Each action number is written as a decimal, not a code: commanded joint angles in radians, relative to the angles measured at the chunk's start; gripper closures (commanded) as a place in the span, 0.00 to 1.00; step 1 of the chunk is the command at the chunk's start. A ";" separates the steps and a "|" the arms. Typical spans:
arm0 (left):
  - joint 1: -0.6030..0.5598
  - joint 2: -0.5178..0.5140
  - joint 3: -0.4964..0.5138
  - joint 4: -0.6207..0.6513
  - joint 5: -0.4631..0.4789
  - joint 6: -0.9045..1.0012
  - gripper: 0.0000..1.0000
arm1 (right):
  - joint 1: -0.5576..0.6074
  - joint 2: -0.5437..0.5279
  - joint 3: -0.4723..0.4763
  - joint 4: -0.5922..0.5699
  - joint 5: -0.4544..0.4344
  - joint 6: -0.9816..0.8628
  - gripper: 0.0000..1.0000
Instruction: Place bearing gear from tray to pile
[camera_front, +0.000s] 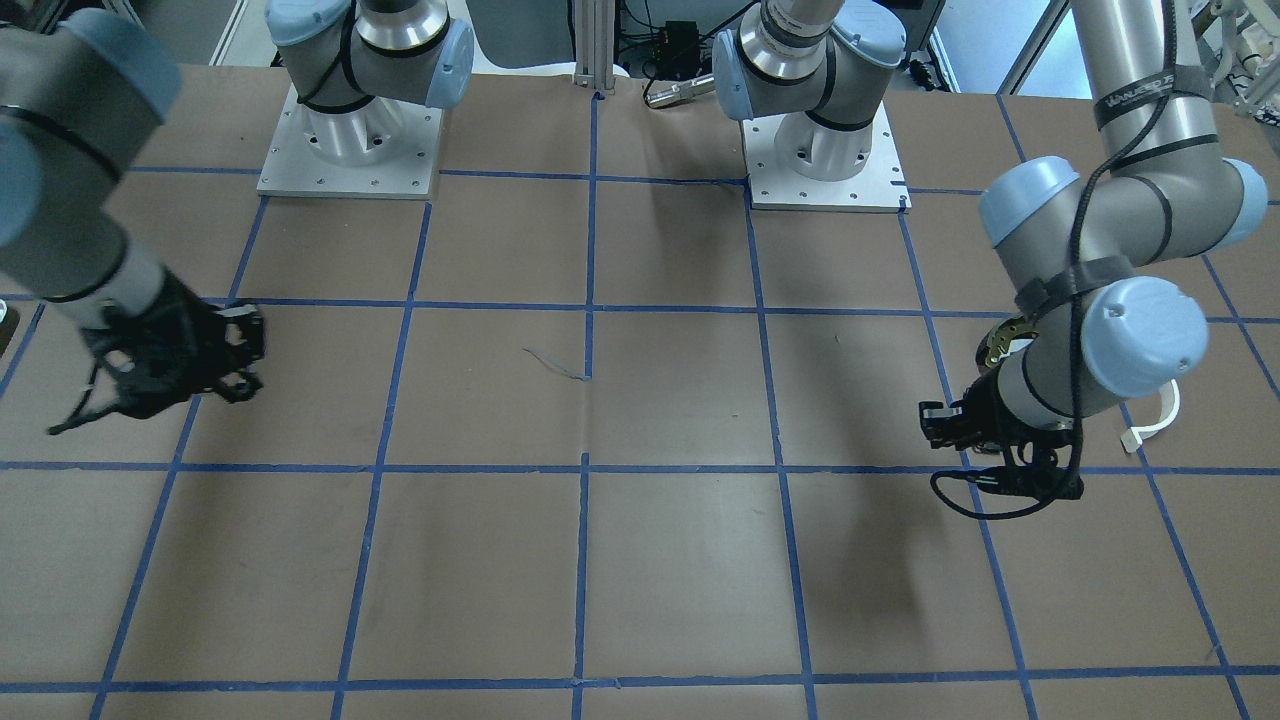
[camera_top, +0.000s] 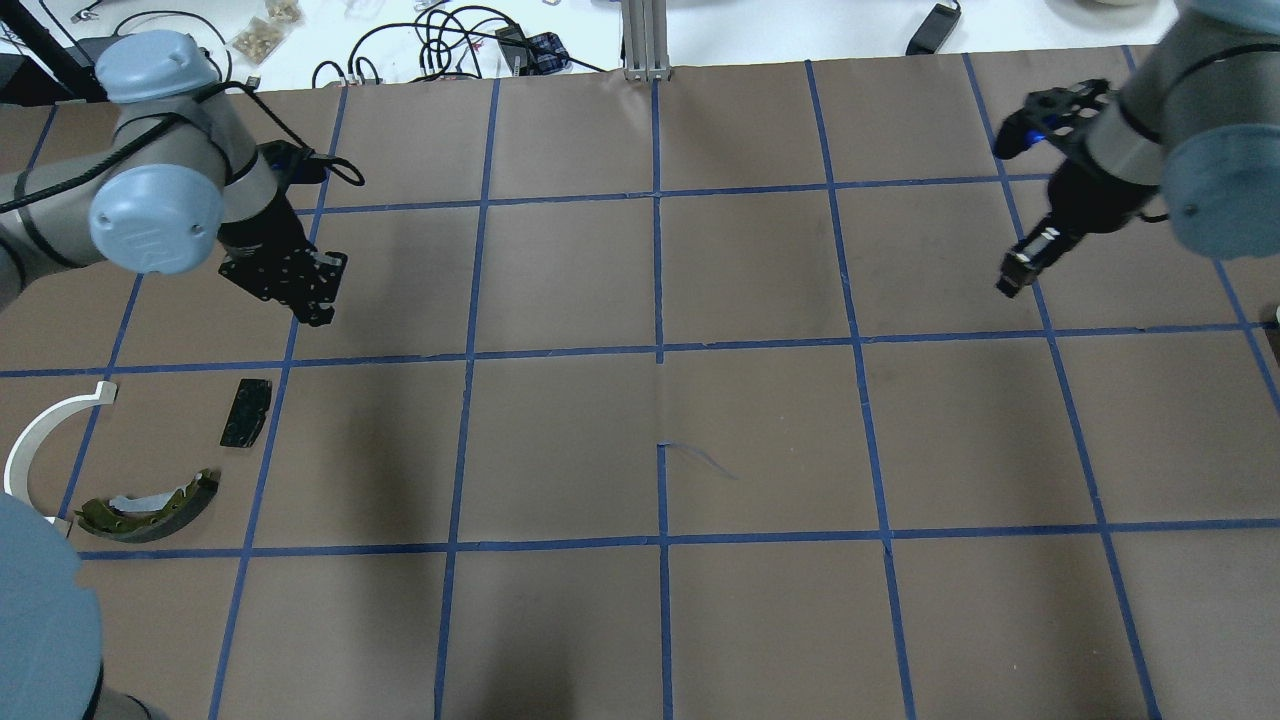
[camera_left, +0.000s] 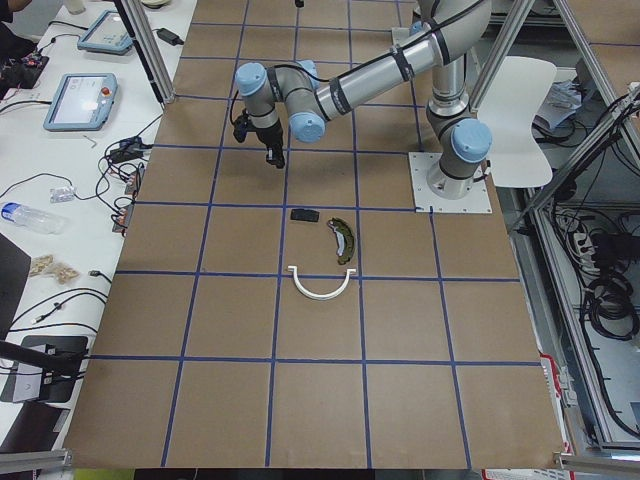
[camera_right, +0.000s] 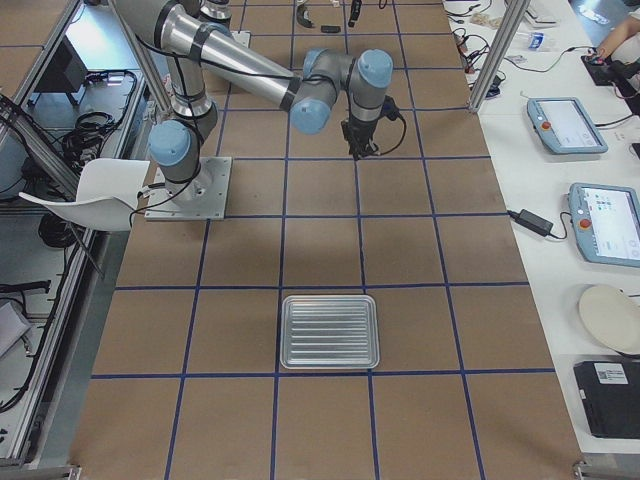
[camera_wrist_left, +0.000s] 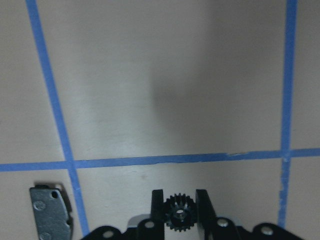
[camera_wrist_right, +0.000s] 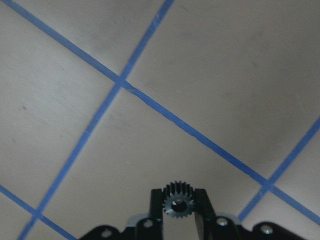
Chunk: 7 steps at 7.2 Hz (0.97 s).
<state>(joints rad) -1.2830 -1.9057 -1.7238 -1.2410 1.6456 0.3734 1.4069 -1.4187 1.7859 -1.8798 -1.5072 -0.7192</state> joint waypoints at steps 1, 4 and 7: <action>0.187 0.028 -0.101 0.050 0.028 0.270 1.00 | 0.307 0.035 0.000 -0.059 0.012 0.536 1.00; 0.333 -0.004 -0.232 0.323 0.029 0.424 1.00 | 0.587 0.205 -0.003 -0.291 -0.002 1.038 1.00; 0.335 -0.013 -0.258 0.328 0.028 0.423 1.00 | 0.650 0.308 -0.002 -0.395 0.013 1.178 1.00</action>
<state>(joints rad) -0.9498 -1.9168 -1.9670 -0.9188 1.6765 0.7957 2.0339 -1.1500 1.7840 -2.2425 -1.4991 0.4149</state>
